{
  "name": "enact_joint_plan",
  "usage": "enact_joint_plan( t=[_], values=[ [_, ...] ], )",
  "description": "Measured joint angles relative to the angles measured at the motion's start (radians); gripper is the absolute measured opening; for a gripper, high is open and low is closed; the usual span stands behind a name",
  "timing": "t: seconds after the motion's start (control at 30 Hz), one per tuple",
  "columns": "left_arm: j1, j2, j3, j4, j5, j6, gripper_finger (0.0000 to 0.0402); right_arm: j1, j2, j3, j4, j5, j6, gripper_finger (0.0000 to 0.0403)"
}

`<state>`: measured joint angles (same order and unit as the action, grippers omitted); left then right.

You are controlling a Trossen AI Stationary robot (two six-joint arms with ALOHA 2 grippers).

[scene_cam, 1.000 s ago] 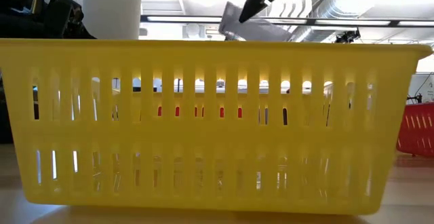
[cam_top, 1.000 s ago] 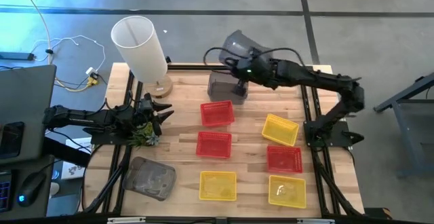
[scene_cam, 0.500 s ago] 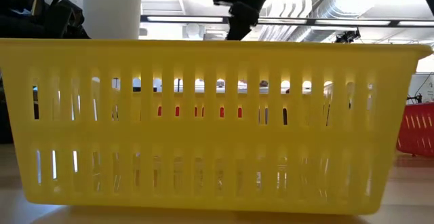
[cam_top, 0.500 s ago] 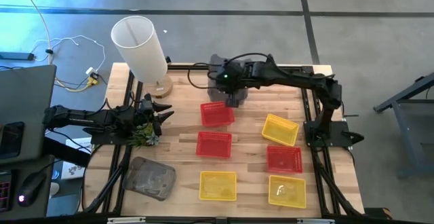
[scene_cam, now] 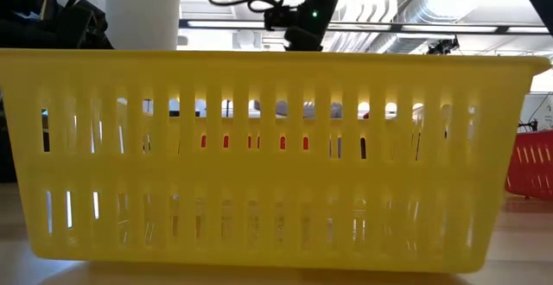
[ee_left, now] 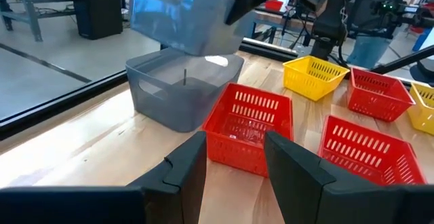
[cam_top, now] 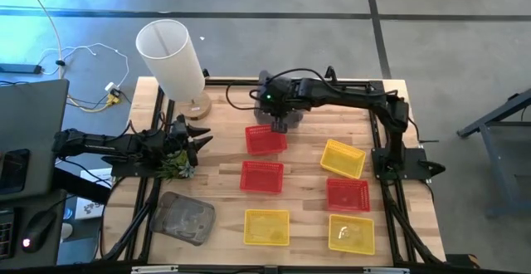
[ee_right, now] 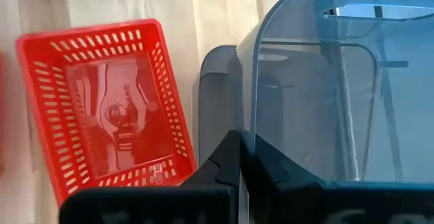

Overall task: Stack baskets by color
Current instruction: Stack the right black bin on the middle black bin

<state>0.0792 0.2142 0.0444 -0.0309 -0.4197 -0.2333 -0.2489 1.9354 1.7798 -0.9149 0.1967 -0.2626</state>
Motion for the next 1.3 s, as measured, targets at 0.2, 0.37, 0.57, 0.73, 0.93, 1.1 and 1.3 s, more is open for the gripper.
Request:
enact_joint_plan(
  t=[0.2, 0.37, 0.57, 0.73, 0.93, 1.1, 1.3],
  values=[
    [0.000, 0.002, 0.000, -0.003, 0.025, 0.000, 0.0135, 0.000, 0.030, -0.001, -0.002, 0.000, 0.000, 0.0000],
    [0.000, 0.002, 0.000, -0.003, 0.025, 0.000, 0.0135, -0.005, 0.055, -0.001, -0.018, 0.002, 0.000, 0.0000],
    [-0.001, 0.002, 0.000, -0.003, 0.028, 0.000, 0.0135, -0.006, 0.094, -0.002, -0.016, 0.020, -0.008, 0.0000],
    [-0.001, 0.002, 0.000, -0.003, 0.028, 0.000, 0.0135, -0.006, 0.107, -0.002, -0.025, 0.038, -0.009, 0.0000],
    [-0.001, 0.002, 0.000, -0.003, 0.028, 0.000, 0.0135, -0.006, 0.108, -0.002, -0.031, 0.039, -0.034, 0.0000],
    [-0.001, 0.002, 0.000, -0.002, 0.028, 0.000, 0.0135, -0.007, 0.108, -0.002, -0.034, 0.038, -0.034, 0.0030],
    [-0.001, 0.002, 0.000, -0.003, 0.028, 0.000, 0.0135, -0.002, 0.108, -0.002, -0.030, 0.104, -0.026, 0.0096]
  ],
)
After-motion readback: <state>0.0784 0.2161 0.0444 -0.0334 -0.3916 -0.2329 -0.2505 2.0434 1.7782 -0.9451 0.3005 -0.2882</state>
